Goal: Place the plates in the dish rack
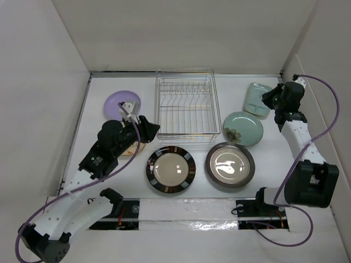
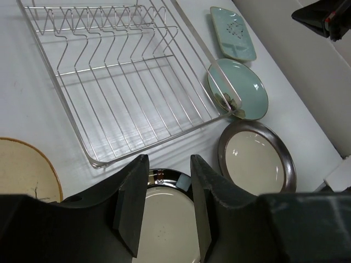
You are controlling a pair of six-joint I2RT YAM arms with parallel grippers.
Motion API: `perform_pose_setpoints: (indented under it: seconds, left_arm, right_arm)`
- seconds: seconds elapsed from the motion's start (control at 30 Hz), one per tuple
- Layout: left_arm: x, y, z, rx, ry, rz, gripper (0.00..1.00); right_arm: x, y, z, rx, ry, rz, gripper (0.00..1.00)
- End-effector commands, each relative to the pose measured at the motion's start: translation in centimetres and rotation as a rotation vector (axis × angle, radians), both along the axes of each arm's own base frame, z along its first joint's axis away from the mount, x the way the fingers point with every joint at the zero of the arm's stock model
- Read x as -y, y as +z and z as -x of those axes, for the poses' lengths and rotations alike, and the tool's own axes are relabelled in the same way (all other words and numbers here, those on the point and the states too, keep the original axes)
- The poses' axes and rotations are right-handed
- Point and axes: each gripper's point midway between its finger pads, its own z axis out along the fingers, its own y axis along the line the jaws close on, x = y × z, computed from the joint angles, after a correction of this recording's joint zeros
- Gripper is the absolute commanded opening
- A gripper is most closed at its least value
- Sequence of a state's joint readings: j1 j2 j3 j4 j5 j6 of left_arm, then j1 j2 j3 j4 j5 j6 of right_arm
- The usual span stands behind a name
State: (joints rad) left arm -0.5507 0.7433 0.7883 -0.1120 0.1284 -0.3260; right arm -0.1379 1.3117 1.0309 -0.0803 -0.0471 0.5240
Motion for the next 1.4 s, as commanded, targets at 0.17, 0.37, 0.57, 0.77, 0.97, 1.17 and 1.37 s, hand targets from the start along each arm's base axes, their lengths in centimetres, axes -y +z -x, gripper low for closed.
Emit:
perform_pose_setpoints:
  seconds: [0.17, 0.37, 0.57, 0.77, 0.97, 1.17, 1.37]
  left_arm:
    - [-0.6, 2.9, 0.1, 0.106, 0.032, 0.015, 0.21]
    - [-1.0, 2.8, 0.2, 0.114, 0.054, 0.008, 0.0]
    - [-0.8, 2.6, 0.3, 0.109, 0.04, 0.003, 0.03]
    - [-0.6, 2.9, 0.4, 0.119, 0.025, 0.003, 0.07]
    - [-0.5, 3.1, 0.5, 0.123, 0.019, 0.007, 0.09]
    - [-0.5, 3.0, 0.5, 0.123, 0.018, 0.008, 0.09]
    - [-0.9, 3.3, 0.6, 0.133, 0.036, 0.011, 0.1]
  right_arm:
    - [8.5, -1.8, -6.7, -0.011, -0.216, -0.011, 0.02]
    - [13.5, -6.8, -9.3, -0.156, -0.252, -0.028, 0.57]
    - [11.3, -12.2, -10.8, -0.196, -0.111, -0.142, 0.77]
    - [12.0, -16.3, -9.9, -0.258, -0.162, -0.24, 0.71]
    - [11.9, -18.2, -10.1, -0.309, -0.133, -0.275, 0.55]
    - [11.3, -19.4, -10.8, -0.328, -0.092, -0.348, 0.49]
    - [12.5, -20.0, -10.7, -0.309, -0.123, -0.356, 0.25]
